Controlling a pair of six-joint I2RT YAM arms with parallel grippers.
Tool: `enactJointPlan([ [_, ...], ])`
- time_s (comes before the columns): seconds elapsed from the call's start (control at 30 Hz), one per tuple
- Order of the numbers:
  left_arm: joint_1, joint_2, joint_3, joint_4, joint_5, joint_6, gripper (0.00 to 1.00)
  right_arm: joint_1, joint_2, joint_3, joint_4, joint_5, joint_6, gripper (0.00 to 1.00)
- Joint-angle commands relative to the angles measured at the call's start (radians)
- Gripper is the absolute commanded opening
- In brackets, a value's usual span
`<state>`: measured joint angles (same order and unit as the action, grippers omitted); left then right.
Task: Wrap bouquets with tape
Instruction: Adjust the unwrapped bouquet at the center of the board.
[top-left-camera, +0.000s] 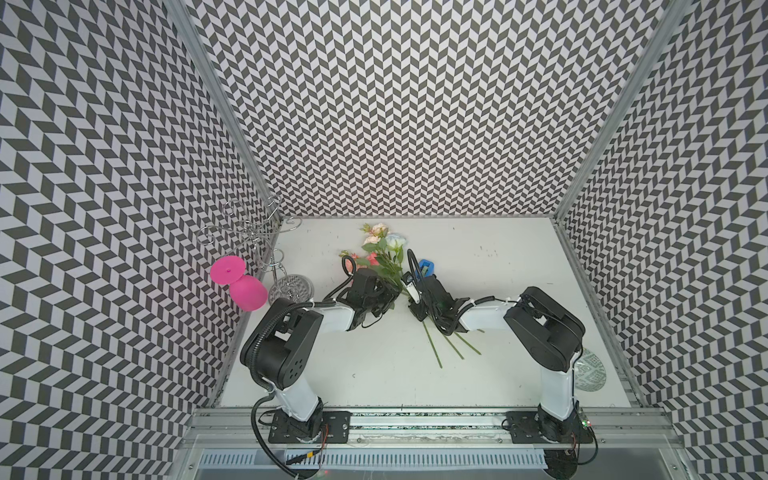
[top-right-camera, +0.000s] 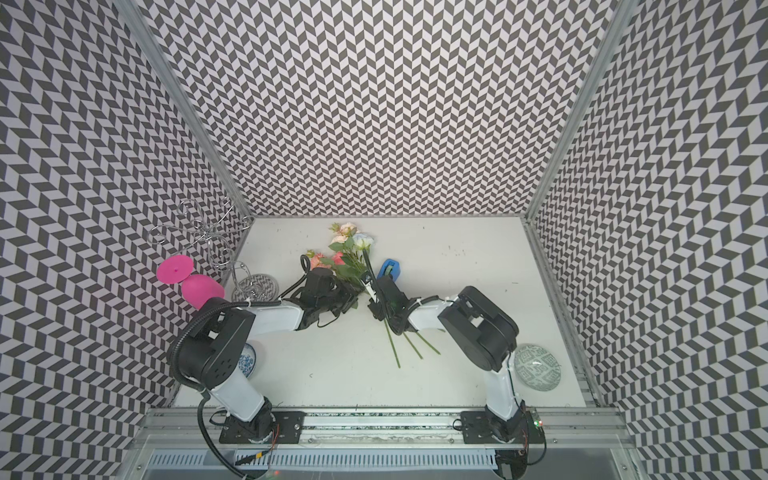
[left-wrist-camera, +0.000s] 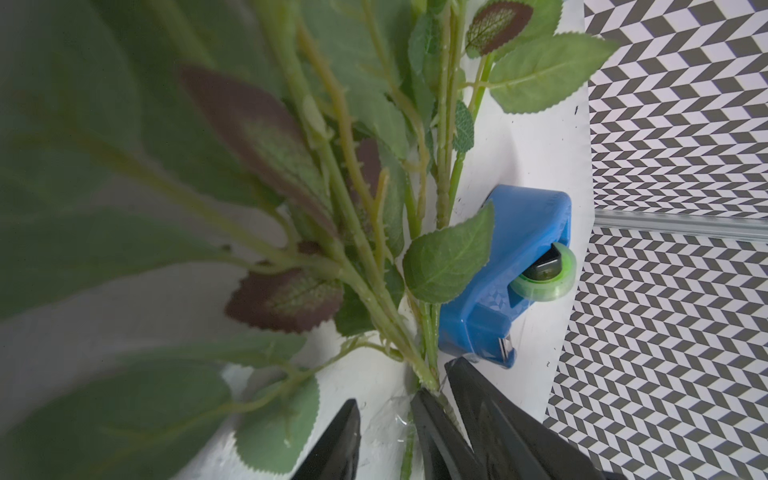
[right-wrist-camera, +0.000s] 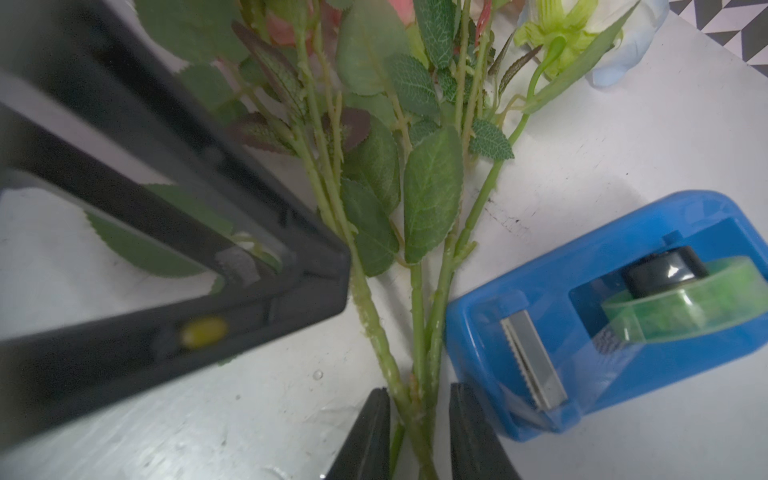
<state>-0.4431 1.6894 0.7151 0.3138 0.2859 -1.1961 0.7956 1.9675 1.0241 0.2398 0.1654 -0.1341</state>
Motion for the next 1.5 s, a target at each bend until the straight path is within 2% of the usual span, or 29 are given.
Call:
enactJointPlan([
  [0.0,0.003,0.006,0.004,0.02,0.003,0.014,0.48,0.002,0.028,0.02,0.02,0.032,-0.006,0.26],
  [0.67,-0.004,-0.038,0.004,0.008,-0.015,0.017,0.48,-0.005,0.069,0.027,-0.092,0.059,-0.016,0.23],
  [1.2,-0.003,-0.03,-0.003,0.019,-0.008,0.012,0.48,-0.031,0.087,0.046,-0.156,0.033,-0.046,0.11],
  [1.4,-0.001,-0.034,-0.003,0.016,-0.008,0.018,0.48,-0.047,0.047,0.079,-0.186,-0.034,-0.043,0.19],
  [1.47,0.001,-0.042,-0.006,0.01,-0.015,0.024,0.48,-0.055,0.022,0.095,-0.188,-0.091,-0.031,0.23],
])
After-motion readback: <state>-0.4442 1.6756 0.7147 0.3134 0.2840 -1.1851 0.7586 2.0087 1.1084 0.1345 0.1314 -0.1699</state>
